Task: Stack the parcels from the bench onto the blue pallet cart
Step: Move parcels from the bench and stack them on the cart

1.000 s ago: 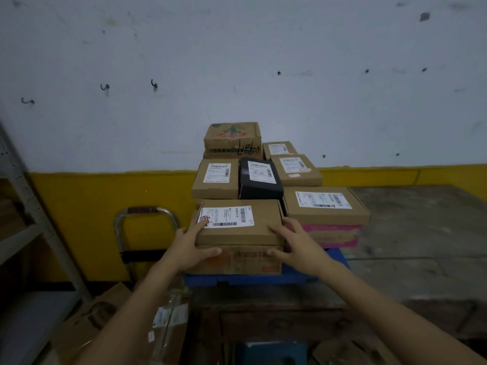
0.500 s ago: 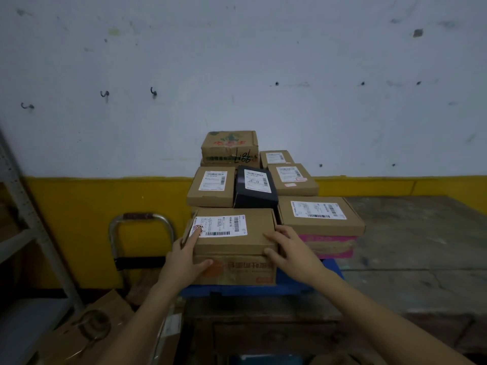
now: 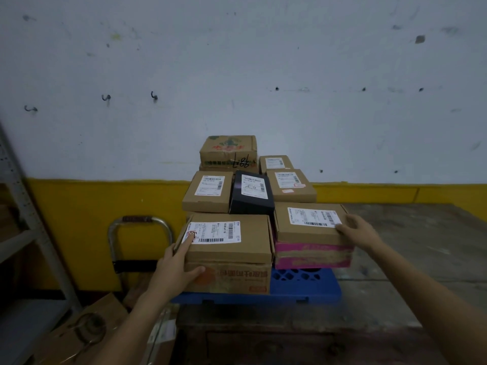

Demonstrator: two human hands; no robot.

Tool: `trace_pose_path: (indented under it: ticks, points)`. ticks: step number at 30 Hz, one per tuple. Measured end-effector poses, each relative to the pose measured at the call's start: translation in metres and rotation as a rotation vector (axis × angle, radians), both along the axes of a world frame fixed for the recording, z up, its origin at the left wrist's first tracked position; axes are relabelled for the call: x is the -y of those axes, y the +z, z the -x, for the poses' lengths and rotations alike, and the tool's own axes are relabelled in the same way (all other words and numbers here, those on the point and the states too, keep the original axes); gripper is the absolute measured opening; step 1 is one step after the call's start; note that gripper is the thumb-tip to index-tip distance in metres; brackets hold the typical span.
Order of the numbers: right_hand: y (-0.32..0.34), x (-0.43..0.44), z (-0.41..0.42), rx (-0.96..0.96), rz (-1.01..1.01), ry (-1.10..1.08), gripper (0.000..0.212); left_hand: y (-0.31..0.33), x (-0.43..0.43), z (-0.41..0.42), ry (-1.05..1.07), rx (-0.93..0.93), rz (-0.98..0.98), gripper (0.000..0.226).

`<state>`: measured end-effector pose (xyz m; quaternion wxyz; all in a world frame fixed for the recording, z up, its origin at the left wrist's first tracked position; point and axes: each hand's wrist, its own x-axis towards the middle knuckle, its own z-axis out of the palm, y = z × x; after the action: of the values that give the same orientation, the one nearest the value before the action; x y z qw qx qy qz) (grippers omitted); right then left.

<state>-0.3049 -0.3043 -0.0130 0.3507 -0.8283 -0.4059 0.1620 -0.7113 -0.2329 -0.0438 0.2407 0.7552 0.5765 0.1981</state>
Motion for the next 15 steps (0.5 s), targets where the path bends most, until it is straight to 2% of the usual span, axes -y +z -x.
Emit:
trace_pose_path:
  ticks: [5, 15]
  points:
    - [-0.0031, -0.0082, 0.0017, 0.005, 0.014, -0.005, 0.057, -0.0007, -0.0002, -0.0003, 0.011, -0.017, 0.007, 0.087]
    - [-0.0005, -0.0116, -0.0030, 0.023, 0.056, 0.011, 0.059, -0.0004, 0.0004, 0.0011, 0.007, -0.020, 0.023, 0.090]
